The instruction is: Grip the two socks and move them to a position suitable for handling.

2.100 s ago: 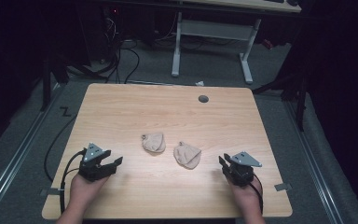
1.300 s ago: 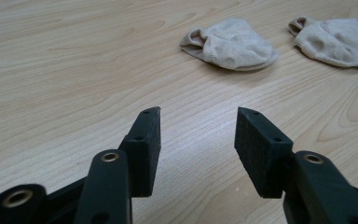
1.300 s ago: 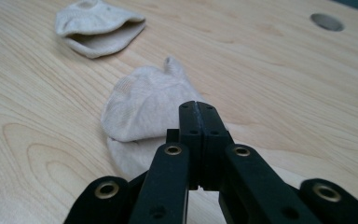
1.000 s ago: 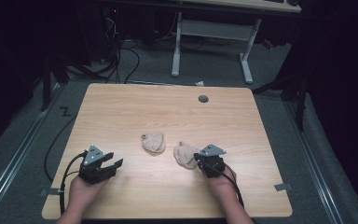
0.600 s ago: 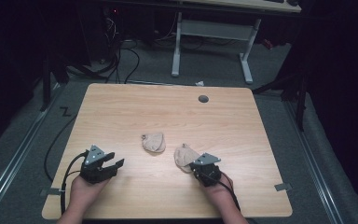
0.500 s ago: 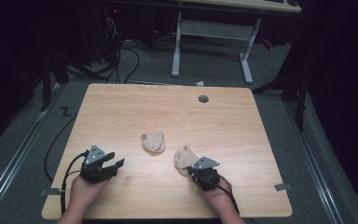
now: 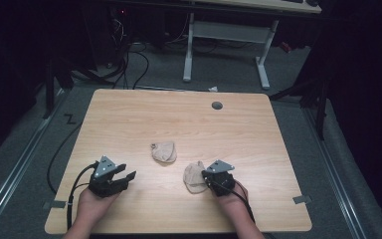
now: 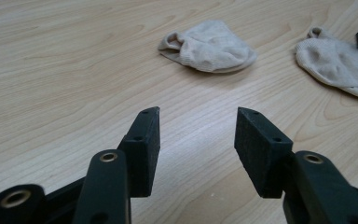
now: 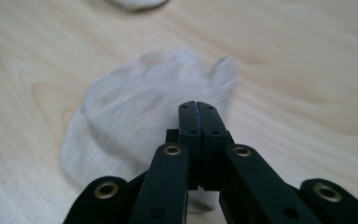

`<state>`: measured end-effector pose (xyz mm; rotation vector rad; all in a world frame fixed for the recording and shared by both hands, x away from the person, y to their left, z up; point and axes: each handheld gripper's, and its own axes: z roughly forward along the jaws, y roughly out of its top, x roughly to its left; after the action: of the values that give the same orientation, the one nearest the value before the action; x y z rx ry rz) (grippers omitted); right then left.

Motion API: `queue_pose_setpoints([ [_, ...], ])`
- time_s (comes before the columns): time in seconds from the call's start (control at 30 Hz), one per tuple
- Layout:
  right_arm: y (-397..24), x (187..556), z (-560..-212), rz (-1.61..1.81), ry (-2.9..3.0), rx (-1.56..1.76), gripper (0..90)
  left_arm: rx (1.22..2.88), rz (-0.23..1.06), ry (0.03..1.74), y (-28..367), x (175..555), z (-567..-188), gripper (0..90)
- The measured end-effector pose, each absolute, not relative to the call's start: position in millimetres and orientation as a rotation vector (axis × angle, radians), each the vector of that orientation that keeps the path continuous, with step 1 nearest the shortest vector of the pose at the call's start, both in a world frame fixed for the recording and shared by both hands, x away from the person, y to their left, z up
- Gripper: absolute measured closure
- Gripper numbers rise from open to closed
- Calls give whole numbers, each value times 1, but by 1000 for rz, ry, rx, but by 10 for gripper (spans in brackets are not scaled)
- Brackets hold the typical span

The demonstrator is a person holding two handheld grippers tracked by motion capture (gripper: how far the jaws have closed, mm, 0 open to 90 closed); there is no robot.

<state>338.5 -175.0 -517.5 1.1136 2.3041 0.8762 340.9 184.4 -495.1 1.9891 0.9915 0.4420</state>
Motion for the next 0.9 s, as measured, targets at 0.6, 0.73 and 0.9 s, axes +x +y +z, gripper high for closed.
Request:
queue_pose_setpoints([
  [0.6,-121,305,-500,1052,2373,956,701,2015,423,964,175,339,-496,507],
  [0.73,-103,318,-510,1006,2404,982,613,2008,424,967,176,338,-496,507],
  [0.9,-101,323,-519,951,2418,974,846,2010,423,968,177,337,-495,507],
])
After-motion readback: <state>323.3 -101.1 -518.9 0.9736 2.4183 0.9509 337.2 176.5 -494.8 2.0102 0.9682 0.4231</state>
